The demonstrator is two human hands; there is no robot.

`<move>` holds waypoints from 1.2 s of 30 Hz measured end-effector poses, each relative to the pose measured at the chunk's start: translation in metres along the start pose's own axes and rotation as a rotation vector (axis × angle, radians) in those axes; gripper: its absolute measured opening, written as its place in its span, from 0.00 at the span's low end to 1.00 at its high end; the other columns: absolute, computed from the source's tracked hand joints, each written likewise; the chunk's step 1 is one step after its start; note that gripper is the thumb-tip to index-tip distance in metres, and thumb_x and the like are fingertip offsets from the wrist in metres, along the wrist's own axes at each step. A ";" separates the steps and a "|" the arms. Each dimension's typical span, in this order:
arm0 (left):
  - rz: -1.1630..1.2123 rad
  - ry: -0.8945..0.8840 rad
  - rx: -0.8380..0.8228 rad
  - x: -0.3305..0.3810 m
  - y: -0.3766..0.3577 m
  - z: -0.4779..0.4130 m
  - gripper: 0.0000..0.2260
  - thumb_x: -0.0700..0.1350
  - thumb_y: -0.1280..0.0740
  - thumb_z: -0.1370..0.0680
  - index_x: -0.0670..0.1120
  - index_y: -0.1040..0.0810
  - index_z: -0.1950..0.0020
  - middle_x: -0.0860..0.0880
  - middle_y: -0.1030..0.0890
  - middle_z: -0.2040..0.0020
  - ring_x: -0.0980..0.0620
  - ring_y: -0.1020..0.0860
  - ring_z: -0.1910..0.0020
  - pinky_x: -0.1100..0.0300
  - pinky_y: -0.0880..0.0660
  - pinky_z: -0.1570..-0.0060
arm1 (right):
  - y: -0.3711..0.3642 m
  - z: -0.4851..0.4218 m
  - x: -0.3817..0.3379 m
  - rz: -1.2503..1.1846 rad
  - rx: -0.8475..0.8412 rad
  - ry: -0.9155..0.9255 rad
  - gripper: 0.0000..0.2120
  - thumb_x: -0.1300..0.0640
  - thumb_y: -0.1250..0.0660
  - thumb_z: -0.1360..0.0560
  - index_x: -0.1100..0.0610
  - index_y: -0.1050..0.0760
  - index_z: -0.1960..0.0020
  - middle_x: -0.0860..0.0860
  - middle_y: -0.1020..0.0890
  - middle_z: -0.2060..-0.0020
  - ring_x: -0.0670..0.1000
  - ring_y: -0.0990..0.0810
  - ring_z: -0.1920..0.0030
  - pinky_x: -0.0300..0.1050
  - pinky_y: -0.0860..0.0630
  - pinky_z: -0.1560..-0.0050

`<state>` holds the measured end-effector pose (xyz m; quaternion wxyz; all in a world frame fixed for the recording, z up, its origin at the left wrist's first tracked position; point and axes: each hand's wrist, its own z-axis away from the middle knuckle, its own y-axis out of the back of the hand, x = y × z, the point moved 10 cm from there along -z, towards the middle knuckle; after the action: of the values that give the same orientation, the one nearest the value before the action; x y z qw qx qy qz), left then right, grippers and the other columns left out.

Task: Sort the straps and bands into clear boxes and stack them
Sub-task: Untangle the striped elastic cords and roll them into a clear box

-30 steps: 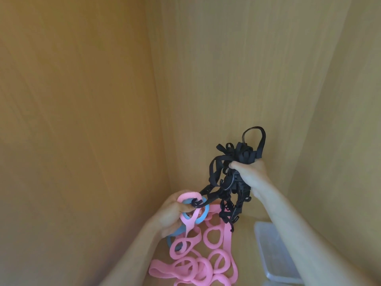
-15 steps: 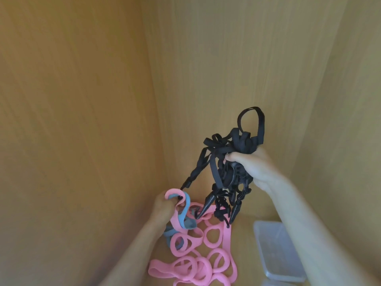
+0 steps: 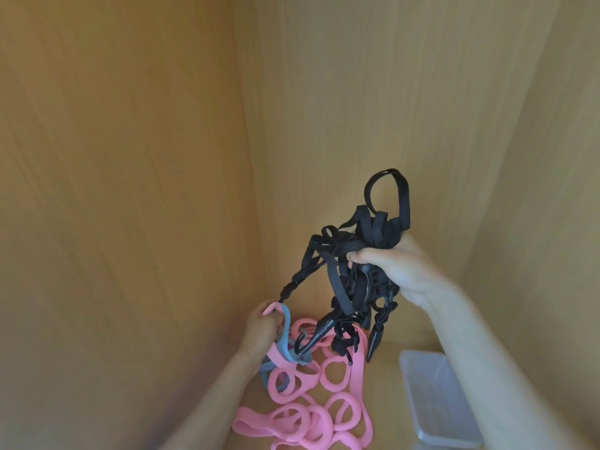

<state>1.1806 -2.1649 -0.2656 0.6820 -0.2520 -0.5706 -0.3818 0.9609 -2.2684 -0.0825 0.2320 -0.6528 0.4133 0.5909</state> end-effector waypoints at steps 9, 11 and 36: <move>-0.003 -0.054 -0.016 0.001 -0.003 -0.001 0.07 0.35 0.40 0.20 0.41 0.23 0.49 0.52 0.22 0.71 0.58 0.28 0.75 0.67 0.30 0.74 | -0.025 0.007 0.038 0.112 -0.024 -0.091 0.04 0.59 0.25 0.34 0.56 0.18 0.60 0.56 0.18 0.64 0.50 0.19 0.61 0.52 0.22 0.50; -0.034 -0.065 -0.007 0.002 -0.001 -0.002 0.15 0.31 0.43 0.20 0.44 0.19 0.47 0.50 0.17 0.63 0.57 0.23 0.70 0.67 0.29 0.73 | -0.027 0.008 0.044 0.103 -0.010 -0.107 0.10 0.60 0.25 0.34 0.62 0.20 0.56 0.57 0.19 0.63 0.51 0.21 0.60 0.52 0.24 0.50; -0.782 -0.353 0.091 0.003 -0.009 -0.005 0.03 0.44 0.35 0.22 0.49 0.21 0.51 0.49 0.19 0.61 0.45 0.21 0.62 0.58 0.30 0.67 | 0.024 0.029 0.064 -0.325 0.568 -0.199 0.09 0.59 0.24 0.34 0.53 0.19 0.55 0.47 0.13 0.62 0.52 0.14 0.57 0.43 0.21 0.62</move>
<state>1.1763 -2.1752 -0.2647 0.3883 -0.0478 -0.7473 -0.5371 0.9222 -2.2761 -0.1455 0.5349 -0.5586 0.4273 0.4682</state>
